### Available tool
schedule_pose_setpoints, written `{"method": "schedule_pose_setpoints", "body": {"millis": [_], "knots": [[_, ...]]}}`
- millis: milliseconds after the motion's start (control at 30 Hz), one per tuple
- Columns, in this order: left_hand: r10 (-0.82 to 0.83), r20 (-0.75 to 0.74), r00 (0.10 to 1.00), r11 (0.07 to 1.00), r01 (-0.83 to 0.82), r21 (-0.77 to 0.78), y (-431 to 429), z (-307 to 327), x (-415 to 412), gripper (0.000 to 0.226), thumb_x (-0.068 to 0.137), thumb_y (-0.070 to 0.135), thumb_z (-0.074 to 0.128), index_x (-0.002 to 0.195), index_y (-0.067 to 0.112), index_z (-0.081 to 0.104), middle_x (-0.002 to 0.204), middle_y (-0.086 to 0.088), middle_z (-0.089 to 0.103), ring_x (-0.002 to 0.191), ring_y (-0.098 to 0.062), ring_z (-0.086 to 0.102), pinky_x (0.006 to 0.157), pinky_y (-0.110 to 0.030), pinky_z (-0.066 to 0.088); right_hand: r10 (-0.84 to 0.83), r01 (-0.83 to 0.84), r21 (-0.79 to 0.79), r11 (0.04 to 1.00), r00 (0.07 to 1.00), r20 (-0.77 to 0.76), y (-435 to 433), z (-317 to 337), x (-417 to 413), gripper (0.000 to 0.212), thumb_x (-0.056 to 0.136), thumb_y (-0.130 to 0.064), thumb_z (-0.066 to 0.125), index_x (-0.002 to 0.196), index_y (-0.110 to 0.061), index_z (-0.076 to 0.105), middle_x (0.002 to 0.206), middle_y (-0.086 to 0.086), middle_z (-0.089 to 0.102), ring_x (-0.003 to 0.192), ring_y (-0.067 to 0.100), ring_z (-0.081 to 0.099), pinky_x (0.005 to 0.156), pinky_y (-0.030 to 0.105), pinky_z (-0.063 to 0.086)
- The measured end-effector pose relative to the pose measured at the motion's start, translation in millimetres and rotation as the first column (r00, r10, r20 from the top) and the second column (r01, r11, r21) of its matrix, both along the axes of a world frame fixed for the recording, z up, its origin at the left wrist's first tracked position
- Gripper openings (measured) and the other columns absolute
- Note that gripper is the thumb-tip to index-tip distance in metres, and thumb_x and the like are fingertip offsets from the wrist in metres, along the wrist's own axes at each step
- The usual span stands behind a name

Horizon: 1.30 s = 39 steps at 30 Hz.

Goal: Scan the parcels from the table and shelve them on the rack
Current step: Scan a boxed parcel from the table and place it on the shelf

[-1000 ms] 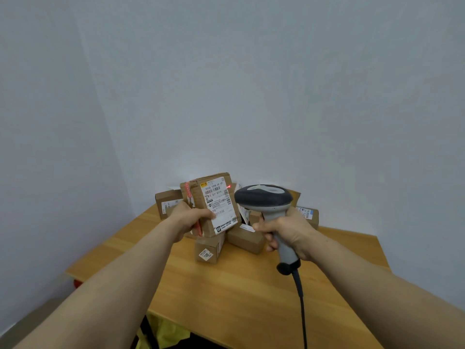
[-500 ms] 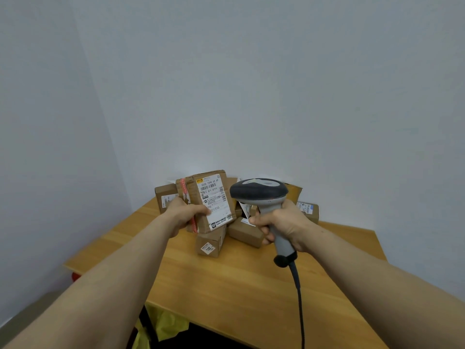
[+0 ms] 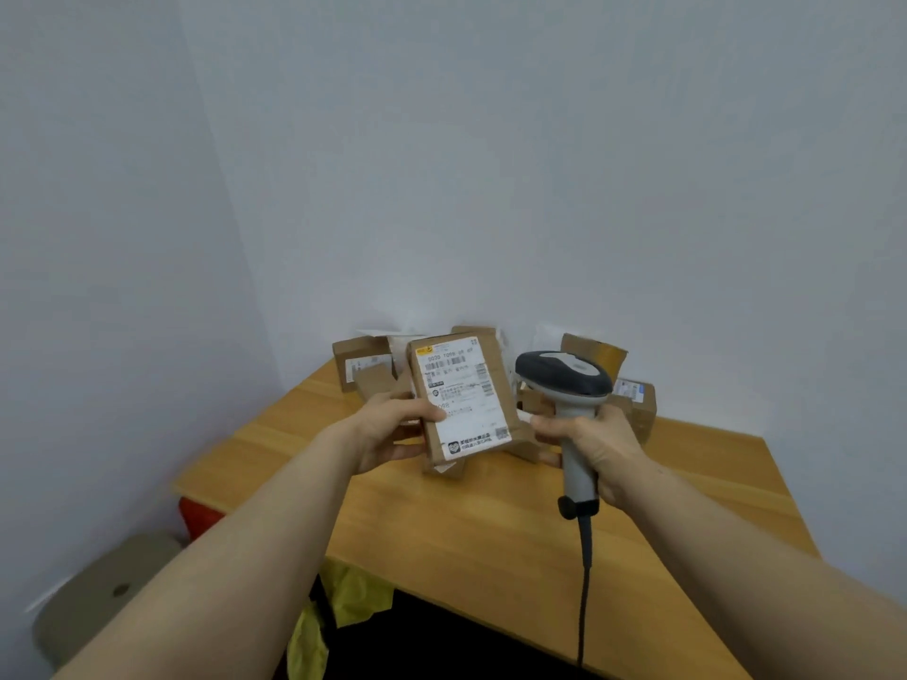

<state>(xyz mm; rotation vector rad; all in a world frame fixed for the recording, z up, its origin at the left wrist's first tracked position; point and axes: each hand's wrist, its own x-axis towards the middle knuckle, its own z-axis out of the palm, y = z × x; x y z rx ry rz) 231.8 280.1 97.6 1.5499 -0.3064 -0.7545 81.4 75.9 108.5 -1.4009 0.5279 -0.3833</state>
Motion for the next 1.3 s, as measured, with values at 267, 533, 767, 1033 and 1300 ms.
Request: {"method": "schedule_pose_setpoints", "body": {"millis": [267,533,767,1033,1300], "knots": [[0.191,-0.036,0.981,0.98,-0.193,-0.052,75,-3,-83,0.027,0.083,0.03,0.063,0.11,0.028,0.065,0.096,0.009,0.072,0.104,-0.017,0.057,0.087,-0.05,0.044,0.143,-0.144,0.038,0.989,0.99,0.013,87,1,-29,0.032,0.071,0.002,0.079,0.096,-0.007,0.062,0.084,0.005,0.072,0.069,0.016,0.07,0.047,0.025,0.054],[0.317,0.012,0.948,0.938,-0.312,-0.153,175,-9,-228,0.062,0.077,0.02,0.067,0.133,0.034,0.047,0.115,-0.002,0.07,0.099,-0.022,0.068,0.079,-0.035,0.057,0.309,-0.315,0.104,0.943,0.948,0.073,188,-17,-118,0.031,0.068,0.007,0.079,0.087,-0.009,0.061,0.072,0.003,0.072,0.058,0.016,0.07,0.044,0.027,0.055],[0.558,-0.091,0.825,0.825,-0.563,-0.043,309,-28,-371,0.047,0.085,0.022,0.064,0.127,0.037,0.049,0.093,0.011,0.074,0.08,-0.006,0.071,0.07,-0.023,0.055,0.604,-0.601,0.117,0.79,0.797,0.014,317,-31,-199,0.03,0.067,0.002,0.08,0.092,-0.007,0.066,0.083,0.008,0.073,0.068,0.023,0.069,0.049,0.029,0.053],[0.777,-0.056,0.627,0.628,-0.778,0.014,461,-23,-536,0.04,0.083,0.039,0.069,0.12,0.036,0.052,0.098,0.009,0.074,0.091,-0.009,0.07,0.069,-0.024,0.055,0.804,-0.801,0.129,0.585,0.593,0.037,487,-30,-295,0.024,0.067,0.01,0.077,0.081,-0.006,0.064,0.064,0.001,0.072,0.053,0.015,0.069,0.04,0.024,0.051],[0.949,-0.051,0.31,0.313,-0.947,0.076,617,-60,-690,0.023,0.079,0.039,0.071,0.102,0.041,0.068,0.091,0.01,0.074,0.093,-0.014,0.064,0.084,-0.031,0.047,0.936,-0.936,0.055,0.347,0.342,-0.084,667,-54,-402,0.022,0.07,0.005,0.079,0.087,-0.001,0.067,0.066,0.009,0.072,0.059,0.021,0.069,0.05,0.028,0.057]]}}
